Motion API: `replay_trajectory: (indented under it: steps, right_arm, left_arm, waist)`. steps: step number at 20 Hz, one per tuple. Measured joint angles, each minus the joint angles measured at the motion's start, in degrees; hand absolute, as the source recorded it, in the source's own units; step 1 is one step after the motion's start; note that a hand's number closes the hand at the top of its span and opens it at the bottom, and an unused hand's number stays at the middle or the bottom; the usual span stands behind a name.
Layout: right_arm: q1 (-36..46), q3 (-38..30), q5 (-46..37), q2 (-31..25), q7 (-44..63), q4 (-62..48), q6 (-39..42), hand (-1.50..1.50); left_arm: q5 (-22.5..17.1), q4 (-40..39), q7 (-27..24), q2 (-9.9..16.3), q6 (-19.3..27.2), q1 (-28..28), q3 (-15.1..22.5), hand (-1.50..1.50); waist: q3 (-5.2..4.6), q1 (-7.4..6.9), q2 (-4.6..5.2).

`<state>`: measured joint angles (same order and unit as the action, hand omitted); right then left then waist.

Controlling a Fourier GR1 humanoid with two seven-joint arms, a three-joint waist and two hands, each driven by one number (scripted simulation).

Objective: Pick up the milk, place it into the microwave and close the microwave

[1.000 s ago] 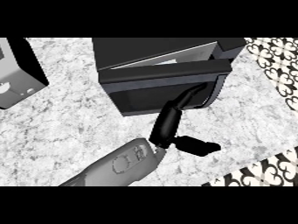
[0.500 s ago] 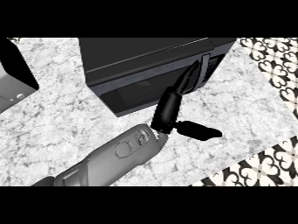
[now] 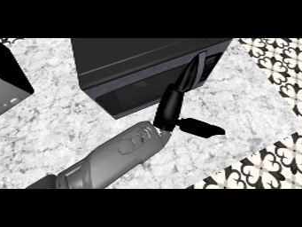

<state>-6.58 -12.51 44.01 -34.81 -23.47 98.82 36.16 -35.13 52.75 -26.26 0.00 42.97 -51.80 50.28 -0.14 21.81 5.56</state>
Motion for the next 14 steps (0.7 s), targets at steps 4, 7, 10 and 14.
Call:
replay_trajectory:
  steps: [4, 7, 10, 14]
  right_arm:
    - [0.88, -0.45, 1.29, -0.89, 0.61, -0.38, 0.17, -1.50]
    - [1.54, -0.65, 2.19, -1.62, 1.12, -0.63, 0.39, -1.50]
    - [2.00, -0.66, 2.99, -2.21, 1.56, -0.93, 0.80, -1.50]
    - [2.55, -0.87, 3.91, -3.07, 2.18, -1.44, 1.12, -1.50]
  left_arm:
    - [-1.33, -0.62, -1.56, 0.05, 0.46, -0.23, 0.45, -1.50]
    - [-2.26, -1.01, -2.70, 0.07, 0.71, -0.41, 0.84, -1.50]
    - [-3.20, -1.35, -3.72, 0.06, 0.95, -0.55, 1.19, -1.50]
    - [-4.60, -1.61, -4.77, 0.07, 1.23, -0.69, 1.70, -1.50]
  waist:
    - [0.00, 0.62, 0.05]
    - [-0.01, 0.89, 0.12]
    - [0.02, 1.14, 0.15]
    - [0.04, 1.54, 0.13]
